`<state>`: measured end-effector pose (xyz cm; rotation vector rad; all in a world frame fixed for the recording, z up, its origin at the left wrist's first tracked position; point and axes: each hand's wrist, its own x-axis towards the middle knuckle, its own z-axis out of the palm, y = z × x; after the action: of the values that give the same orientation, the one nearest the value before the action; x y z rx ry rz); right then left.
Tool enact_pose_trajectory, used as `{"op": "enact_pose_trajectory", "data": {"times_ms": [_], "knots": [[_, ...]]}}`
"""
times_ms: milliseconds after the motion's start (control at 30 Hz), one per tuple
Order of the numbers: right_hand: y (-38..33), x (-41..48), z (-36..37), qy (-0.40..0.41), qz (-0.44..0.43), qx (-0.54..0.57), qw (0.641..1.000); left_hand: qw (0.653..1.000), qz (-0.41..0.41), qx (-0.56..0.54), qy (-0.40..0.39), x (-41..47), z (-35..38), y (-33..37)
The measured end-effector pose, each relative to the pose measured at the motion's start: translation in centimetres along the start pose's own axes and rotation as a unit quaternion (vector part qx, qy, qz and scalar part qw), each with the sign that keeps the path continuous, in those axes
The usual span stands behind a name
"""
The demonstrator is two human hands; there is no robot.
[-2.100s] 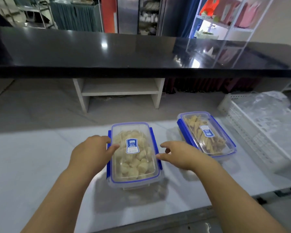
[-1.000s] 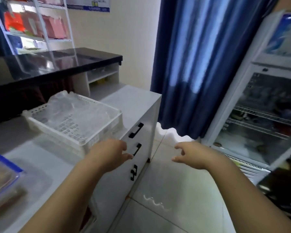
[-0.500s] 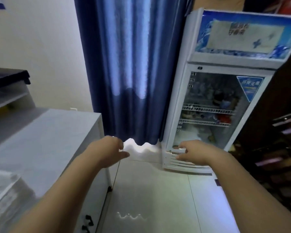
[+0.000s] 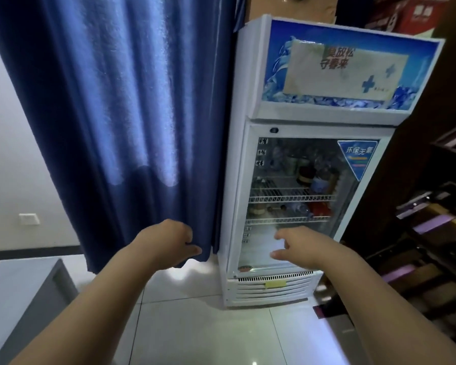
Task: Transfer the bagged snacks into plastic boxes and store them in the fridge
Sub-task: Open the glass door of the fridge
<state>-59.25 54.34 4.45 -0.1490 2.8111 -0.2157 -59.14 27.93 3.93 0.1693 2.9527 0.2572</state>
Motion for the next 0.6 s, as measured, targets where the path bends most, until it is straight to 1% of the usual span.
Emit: {"op": "enact_pose_trajectory", "data": {"times_ms": [133, 267, 367, 467, 600], "knots": [[2.7, 7.6, -2.6, 0.031, -0.001, -0.052, 0.998, 1.000, 0.013, 0.027, 0.003, 7.5, -0.6, 1.1], [3.4, 15.7, -6.2, 0.118, -0.047, -0.114, 0.985, 0.999, 0.002, 0.004, 0.035, 14.3, -1.8, 1.7], [2.9, 21.5, -8.5, 0.175, -0.114, -0.211, 0.955, 0.998, -0.019, -0.003, 0.059, 18.5, -3.2, 1.8], [2.0, 26.3, -11.0, 0.204, -0.186, -0.280, 0.919, 0.996, -0.035, -0.013, 0.082, 22.0, -4.4, 1.5], [0.4, 31.8, -13.9, 0.235, -0.209, -0.359, 0.879, 0.993, -0.060, -0.024, 0.098, 25.1, -5.2, 0.9]]}}
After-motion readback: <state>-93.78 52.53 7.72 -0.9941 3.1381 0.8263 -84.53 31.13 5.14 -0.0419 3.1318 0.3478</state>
